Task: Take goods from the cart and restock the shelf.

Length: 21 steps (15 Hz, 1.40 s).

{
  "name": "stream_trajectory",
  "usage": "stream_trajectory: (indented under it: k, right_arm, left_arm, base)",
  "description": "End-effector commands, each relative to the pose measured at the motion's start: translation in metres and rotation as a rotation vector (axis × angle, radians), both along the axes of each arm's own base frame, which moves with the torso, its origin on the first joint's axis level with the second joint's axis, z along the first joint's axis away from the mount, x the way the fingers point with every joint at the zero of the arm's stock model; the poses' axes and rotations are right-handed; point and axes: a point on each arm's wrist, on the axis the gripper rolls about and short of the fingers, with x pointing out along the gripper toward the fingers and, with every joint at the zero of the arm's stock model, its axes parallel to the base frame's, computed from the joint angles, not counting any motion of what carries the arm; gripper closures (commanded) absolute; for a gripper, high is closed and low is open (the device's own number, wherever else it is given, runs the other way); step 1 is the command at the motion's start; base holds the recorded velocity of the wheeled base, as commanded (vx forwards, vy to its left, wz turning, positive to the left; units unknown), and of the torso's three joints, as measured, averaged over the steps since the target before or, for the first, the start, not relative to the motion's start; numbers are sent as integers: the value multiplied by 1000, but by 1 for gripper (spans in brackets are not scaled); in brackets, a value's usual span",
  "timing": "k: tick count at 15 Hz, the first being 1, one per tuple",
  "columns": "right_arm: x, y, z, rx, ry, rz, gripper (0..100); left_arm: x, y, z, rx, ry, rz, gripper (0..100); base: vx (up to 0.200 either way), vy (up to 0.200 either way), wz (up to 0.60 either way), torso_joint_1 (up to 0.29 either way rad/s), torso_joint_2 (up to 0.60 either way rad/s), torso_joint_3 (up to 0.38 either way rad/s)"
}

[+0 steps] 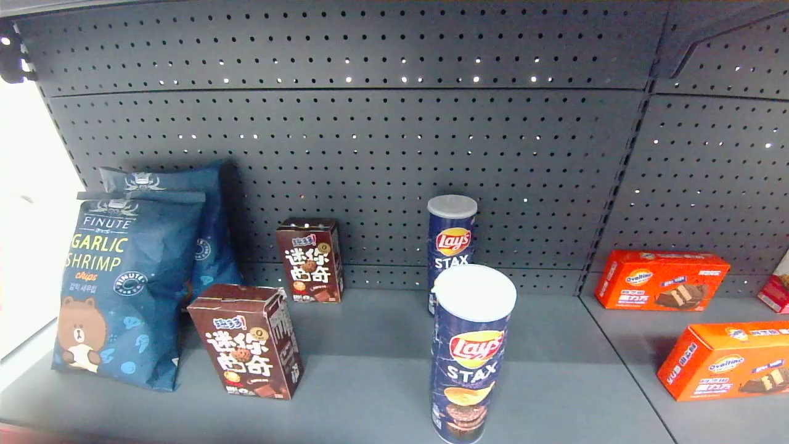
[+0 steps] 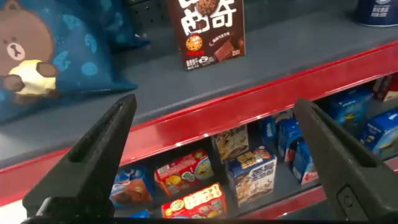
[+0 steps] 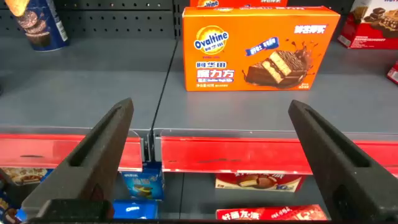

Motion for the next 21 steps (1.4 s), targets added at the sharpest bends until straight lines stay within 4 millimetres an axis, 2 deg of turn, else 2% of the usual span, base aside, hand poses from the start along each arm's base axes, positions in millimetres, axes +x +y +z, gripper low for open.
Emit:
stream_trajectory:
  k: [1,4,21]
  right_arm:
    - [0,0,0,0,2,1,0]
    - [0,0,0,0,0,2,0]
    - [0,0,0,0,0,6,0]
  left_arm:
    - [0,0,0,-11,14,-20,0]
    - [1,2,0,-98,42,42,0]
    - [1,2,0,-98,38,46,0]
  base:
    - [0,0,0,0,0,0]
    - [0,0,0,0,0,0]
    - [-12,0,-35,1,1,0]
